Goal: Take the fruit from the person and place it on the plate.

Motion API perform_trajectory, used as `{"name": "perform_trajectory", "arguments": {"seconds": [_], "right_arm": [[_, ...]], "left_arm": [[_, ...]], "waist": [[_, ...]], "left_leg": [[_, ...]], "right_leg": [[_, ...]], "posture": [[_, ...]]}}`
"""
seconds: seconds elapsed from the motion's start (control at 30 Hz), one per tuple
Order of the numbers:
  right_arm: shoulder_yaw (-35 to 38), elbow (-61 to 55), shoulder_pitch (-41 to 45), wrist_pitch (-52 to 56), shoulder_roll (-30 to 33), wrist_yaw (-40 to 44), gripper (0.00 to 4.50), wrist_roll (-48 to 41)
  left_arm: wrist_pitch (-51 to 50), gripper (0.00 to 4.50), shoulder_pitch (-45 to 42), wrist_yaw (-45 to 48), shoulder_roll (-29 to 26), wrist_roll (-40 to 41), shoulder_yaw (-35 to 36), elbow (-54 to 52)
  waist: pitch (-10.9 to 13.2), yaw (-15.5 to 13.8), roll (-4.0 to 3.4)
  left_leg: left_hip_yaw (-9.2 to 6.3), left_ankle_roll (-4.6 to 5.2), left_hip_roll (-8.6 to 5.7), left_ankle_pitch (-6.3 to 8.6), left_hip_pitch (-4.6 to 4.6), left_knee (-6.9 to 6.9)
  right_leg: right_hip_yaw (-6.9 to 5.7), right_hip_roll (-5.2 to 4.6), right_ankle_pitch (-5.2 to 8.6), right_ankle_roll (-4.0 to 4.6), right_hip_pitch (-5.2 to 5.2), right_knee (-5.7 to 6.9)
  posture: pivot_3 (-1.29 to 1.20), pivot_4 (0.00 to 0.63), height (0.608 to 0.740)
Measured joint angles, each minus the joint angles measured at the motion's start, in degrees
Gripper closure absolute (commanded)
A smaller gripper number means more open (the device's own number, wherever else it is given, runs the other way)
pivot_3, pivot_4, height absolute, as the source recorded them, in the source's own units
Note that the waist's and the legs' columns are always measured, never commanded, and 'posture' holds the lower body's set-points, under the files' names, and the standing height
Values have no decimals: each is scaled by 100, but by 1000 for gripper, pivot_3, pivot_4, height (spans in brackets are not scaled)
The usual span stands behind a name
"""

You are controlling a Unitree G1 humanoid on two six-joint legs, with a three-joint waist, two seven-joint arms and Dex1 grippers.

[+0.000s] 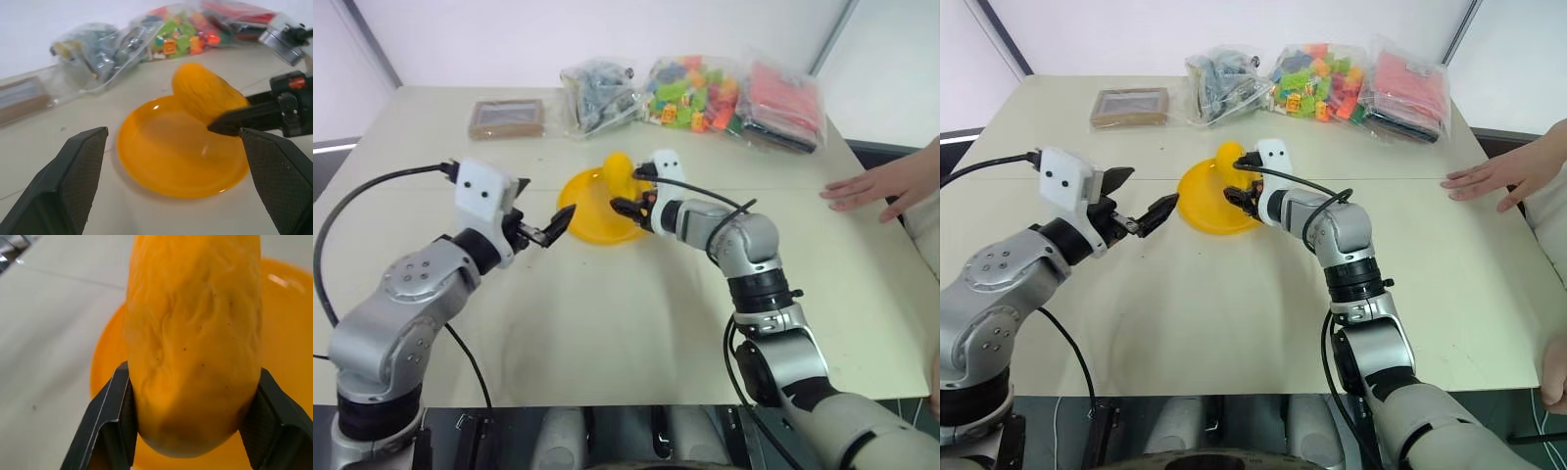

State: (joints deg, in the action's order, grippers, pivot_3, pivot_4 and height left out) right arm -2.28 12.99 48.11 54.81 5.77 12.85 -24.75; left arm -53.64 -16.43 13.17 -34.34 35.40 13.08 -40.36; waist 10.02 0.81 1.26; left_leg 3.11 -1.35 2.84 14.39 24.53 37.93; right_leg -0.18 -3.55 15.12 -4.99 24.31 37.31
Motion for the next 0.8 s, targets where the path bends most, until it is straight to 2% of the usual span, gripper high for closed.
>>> {"name": "perform_trajectory", "arguments": {"seconds": [0.07, 0.2, 0.23, 0.5, 0.6, 0.73, 0.8], "right_arm": [[-66, 78, -1, -61, -78, 25, 2442, 106], [-155, 91, -4, -176, -111, 151, 396, 248], [-164, 91, -10, -181, -100, 184, 46, 271], [-117, -125, -148, -8, 210, 569, 46, 295], [160, -744, -178, 137, 990, 1257, 46, -98], [552, -1780, -508, -117, 2471, 2373, 46, -385], [736, -2026, -770, -206, 2997, 2860, 46, -561]], "left_arm": [[-4, 0, 1, -39, -5, 9, 15, -16], [-71, 0, 10, -106, 7, 26, 14, -73], [-86, 0, 16, -116, 19, 30, 13, -88], [-117, 0, 3, -138, 119, 93, -43, -139], [-129, 0, -11, -78, 101, 171, -49, -145], [-178, 0, 52, 89, -55, 289, 0, -154], [-177, 0, 59, 145, -111, 286, 9, -135]], "waist": [[0, -2, 0], [0, 0, 0], [0, 0, 0], [0, -7, 0], [3, -47, -2], [2, -21, 0], [3, -7, 1]], "left_leg": [[0, 0, 0, 0, 0, 0], [0, 0, 0, 0, 0, 0], [0, 0, 0, 0, 0, 0], [-1, 0, 0, 0, 0, 0], [-1, 0, -5, 0, 4, 1], [0, 1, -5, 1, 3, 0], [0, 2, -2, 2, -1, -2]], "right_leg": [[0, 0, 0, 0, 0, 0], [0, 0, 0, 0, 0, 0], [0, 0, 0, 0, 0, 0], [0, -1, 0, 0, 0, 0], [-1, -8, 0, 0, -2, -6], [-1, -4, 0, 0, -5, -11], [-1, 1, 1, 0, -5, -10]], "posture": [[0, 150, 731], [0, 150, 731], [0, 150, 731], [0, 150, 731], [0, 150, 731], [0, 150, 731], [0, 150, 731]]}}
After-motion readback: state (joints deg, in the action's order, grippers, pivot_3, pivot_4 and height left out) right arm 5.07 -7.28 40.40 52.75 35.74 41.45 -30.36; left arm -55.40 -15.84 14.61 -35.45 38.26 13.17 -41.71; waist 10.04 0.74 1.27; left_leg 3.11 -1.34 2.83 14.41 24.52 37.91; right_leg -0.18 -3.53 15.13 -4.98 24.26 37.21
